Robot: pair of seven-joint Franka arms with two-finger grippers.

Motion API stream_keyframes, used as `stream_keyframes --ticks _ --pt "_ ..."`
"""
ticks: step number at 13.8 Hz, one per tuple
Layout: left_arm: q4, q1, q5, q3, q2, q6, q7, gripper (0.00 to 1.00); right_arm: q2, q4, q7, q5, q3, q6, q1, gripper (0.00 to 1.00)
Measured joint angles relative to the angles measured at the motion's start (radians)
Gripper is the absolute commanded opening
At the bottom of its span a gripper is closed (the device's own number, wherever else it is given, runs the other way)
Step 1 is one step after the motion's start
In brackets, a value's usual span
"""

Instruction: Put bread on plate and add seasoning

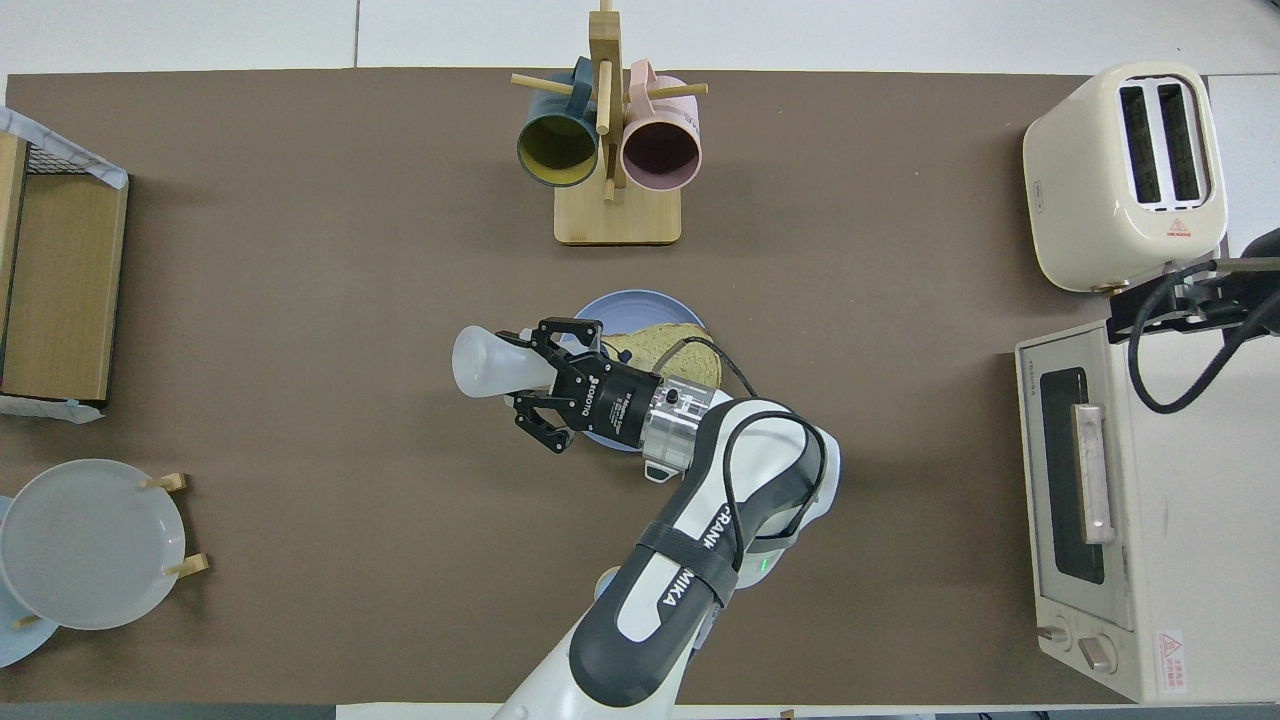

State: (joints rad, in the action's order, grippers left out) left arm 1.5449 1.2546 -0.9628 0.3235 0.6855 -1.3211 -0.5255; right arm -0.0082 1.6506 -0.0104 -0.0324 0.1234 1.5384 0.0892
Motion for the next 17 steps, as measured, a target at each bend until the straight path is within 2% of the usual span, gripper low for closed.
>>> stream_keyframes --ticks 3,5,11,14,17 --pt "-0.007 -0.011 0.064 0.015 -0.004 -0.009 0.002 0.00 0.000 0.000 0.000 0.000 0.000 0.000 -0.001 1.00" --pt "-0.015 -0.048 0.093 0.029 -0.043 -0.035 0.001 0.00 0.000 0.000 0.000 0.000 0.001 0.000 -0.002 1.00" --pt "-0.021 -0.140 0.271 0.038 -0.235 -0.066 0.034 0.00 0.000 0.000 0.000 0.000 0.001 0.000 -0.002 1.00" --pt "-0.004 -0.241 0.390 0.044 -0.358 -0.174 0.072 0.00 0.000 0.000 0.000 0.000 0.001 0.000 -0.002 1.00" --pt "0.073 -0.342 0.518 0.045 -0.495 -0.337 0.165 0.00 0.000 0.000 0.000 0.000 0.001 0.000 -0.002 1.00"
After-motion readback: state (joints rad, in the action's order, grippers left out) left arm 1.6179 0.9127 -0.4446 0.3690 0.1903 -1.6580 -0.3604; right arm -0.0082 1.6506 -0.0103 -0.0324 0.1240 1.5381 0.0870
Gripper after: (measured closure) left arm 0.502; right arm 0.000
